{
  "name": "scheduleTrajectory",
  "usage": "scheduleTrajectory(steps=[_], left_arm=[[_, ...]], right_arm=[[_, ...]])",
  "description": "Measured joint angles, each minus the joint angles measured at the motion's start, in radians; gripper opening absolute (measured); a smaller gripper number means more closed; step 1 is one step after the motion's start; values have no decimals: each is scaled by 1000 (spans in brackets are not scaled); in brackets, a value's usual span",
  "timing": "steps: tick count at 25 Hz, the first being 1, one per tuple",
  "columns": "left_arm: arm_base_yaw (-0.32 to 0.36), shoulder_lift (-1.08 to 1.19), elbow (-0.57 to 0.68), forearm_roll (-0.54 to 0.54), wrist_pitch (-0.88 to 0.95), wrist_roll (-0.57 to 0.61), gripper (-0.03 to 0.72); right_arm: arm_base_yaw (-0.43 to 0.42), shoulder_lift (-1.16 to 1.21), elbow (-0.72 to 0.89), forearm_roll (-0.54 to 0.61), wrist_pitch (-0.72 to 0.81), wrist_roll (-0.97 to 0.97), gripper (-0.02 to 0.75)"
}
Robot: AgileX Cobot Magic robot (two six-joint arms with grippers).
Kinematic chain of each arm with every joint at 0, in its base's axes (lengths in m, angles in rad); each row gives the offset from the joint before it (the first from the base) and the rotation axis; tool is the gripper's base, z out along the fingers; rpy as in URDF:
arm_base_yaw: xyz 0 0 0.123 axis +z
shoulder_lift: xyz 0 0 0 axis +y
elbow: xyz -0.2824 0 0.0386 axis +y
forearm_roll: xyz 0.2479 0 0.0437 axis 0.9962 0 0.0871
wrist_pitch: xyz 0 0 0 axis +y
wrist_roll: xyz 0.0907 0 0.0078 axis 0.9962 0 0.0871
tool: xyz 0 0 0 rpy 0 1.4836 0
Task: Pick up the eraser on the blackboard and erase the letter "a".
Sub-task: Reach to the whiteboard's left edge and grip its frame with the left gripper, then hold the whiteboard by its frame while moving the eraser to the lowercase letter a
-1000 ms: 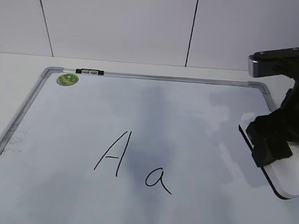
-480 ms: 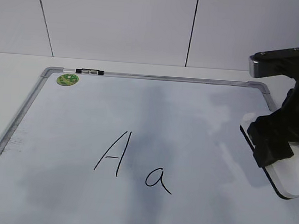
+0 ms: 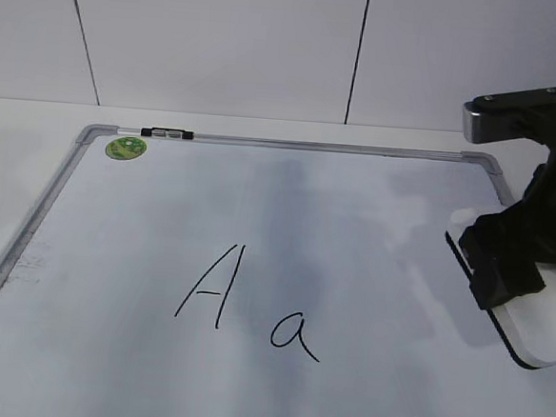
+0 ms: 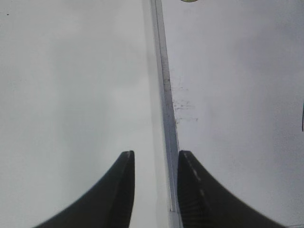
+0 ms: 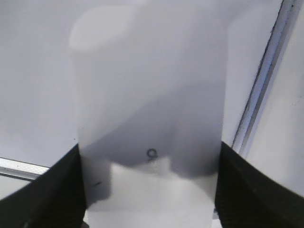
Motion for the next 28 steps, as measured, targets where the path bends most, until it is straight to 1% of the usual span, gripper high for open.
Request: scheduleTrajectory(steps=[6, 12, 18, 28], left_arm=[[0, 294, -157, -34, -33, 0, 237], [0, 522, -254, -56, -37, 0, 235], [0, 632, -273, -80, -43, 0, 235], [0, 793, -275, -80, -49, 0, 235]], right_arm=[[0, 0, 0, -4, -2, 0, 559], [0, 0, 0, -33, -2, 0, 559], [0, 0, 0, -40, -13, 7, 559], [0, 0, 0, -36, -4, 13, 559]])
